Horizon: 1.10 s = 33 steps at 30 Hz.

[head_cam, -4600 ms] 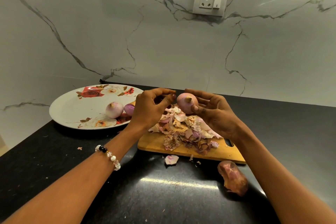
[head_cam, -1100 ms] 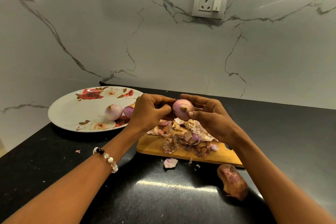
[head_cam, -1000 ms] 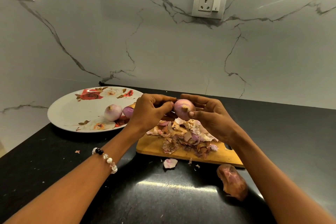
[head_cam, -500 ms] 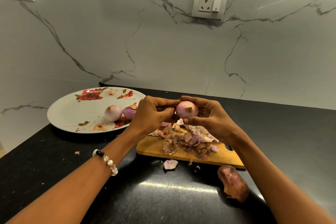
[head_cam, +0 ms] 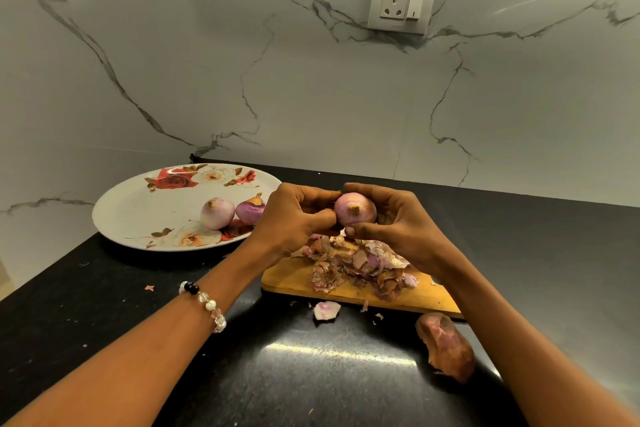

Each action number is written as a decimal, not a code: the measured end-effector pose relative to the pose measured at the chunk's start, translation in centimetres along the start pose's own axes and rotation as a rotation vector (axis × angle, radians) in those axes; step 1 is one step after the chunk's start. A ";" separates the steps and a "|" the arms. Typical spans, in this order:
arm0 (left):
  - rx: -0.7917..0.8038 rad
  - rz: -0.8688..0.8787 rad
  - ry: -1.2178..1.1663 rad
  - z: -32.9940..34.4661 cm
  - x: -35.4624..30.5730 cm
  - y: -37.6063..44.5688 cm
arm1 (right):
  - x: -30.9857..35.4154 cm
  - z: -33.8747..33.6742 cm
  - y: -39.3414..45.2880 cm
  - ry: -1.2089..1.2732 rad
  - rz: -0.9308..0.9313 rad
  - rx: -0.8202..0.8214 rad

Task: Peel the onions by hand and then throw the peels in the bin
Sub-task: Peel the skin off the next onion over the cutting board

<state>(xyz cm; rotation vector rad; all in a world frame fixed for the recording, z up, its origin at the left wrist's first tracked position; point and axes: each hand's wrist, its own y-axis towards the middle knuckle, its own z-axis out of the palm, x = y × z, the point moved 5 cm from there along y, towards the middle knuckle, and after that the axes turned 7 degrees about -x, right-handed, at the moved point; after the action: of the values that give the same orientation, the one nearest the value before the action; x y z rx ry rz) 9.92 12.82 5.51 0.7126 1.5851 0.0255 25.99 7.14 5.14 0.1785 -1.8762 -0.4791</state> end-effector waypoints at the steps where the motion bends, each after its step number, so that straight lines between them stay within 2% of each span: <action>1: -0.009 0.005 0.019 0.0 0.0 -0.1 | 0.0 0.0 0.0 -0.002 0.002 -0.004; 6: -0.136 0.027 0.100 -0.7 0.2 0.2 | 0.3 0.3 -0.1 0.022 0.016 0.004; 12: -0.119 -0.032 -0.016 -0.7 -0.1 0.3 | 0.2 -0.7 0.0 0.000 0.013 -0.091; 16: -0.086 -0.034 0.033 -0.1 0.0 -0.1 | 0.1 -0.7 0.2 -0.093 -0.021 -0.160; 23: -0.155 -0.032 0.117 -0.2 0.3 -0.4 | 0.3 0.3 0.1 -0.184 -0.050 -0.181; 26: -0.186 0.014 0.182 -0.4 0.1 -0.3 | 0.7 0.5 0.1 -0.193 -0.064 -0.188; 30: -0.224 0.173 0.410 -0.2 -0.4 -0.3 | 0.9 0.6 0.0 -0.216 -0.074 -0.193; 33: -0.216 0.204 0.426 -0.1 -0.6 -0.2 | 1.0 0.6 -0.1 -0.203 -0.071 -0.191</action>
<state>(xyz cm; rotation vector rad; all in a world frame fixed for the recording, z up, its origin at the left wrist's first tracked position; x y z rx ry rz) 9.68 12.44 5.94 0.7259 1.8695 0.5204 25.06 6.88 5.80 0.0702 -2.0126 -0.7450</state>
